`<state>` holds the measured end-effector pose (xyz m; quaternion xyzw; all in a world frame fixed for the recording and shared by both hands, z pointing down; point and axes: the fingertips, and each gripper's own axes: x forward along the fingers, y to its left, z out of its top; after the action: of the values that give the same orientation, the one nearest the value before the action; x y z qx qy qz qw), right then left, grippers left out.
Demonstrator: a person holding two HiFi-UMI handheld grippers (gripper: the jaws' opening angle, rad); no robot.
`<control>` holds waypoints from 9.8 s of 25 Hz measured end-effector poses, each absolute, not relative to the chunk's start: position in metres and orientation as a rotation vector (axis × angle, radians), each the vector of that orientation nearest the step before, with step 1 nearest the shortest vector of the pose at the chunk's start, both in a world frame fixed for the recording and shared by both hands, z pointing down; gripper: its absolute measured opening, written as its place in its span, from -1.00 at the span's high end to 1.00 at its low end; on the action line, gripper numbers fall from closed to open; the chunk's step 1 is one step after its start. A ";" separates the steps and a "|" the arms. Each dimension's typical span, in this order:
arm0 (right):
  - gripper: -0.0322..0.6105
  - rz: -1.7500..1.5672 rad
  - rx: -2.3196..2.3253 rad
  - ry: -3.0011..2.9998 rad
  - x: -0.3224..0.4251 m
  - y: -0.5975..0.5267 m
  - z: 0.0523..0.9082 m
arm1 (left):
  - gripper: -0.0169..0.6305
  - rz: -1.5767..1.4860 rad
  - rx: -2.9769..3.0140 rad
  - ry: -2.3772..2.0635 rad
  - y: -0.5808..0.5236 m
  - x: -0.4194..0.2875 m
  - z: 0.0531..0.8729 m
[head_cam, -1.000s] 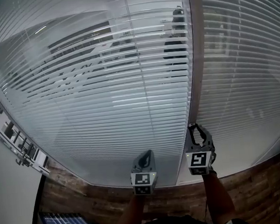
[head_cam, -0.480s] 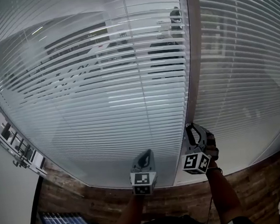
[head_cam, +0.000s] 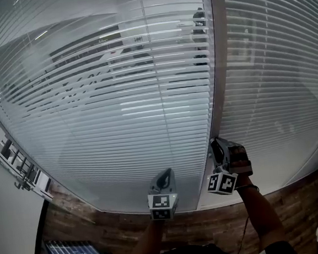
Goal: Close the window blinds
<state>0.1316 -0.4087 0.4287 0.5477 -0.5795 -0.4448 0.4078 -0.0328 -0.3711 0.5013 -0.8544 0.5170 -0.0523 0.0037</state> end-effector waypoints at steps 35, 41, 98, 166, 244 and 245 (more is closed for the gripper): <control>0.50 -0.144 2.068 -2.287 0.148 -0.398 0.400 | 0.97 -0.175 -2.632 1.671 -0.353 -0.047 0.499; 0.52 -0.202 2.039 -2.281 0.148 -0.402 0.405 | 0.97 -0.185 -2.662 1.678 -0.348 -0.042 0.491; 0.46 -0.304 1.963 -2.173 0.141 -0.402 0.424 | 0.97 -0.210 -2.648 1.664 -0.335 -0.038 0.500; 0.45 -0.299 1.898 -2.268 0.140 -0.399 0.417 | 0.97 -0.237 -2.657 1.671 -0.326 -0.037 0.515; 0.50 -0.689 1.665 -1.962 0.139 -0.405 0.416 | 0.97 -0.266 -2.661 1.668 -0.322 -0.030 0.514; 0.50 -0.734 1.631 -1.916 0.139 -0.404 0.417 | 0.97 -0.262 -2.656 1.668 -0.323 -0.031 0.515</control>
<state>0.1385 -0.4045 0.4167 0.6012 -0.7064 -0.2708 0.2573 -0.0309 -0.3227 0.5146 -0.8439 0.5299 -0.0834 -0.0028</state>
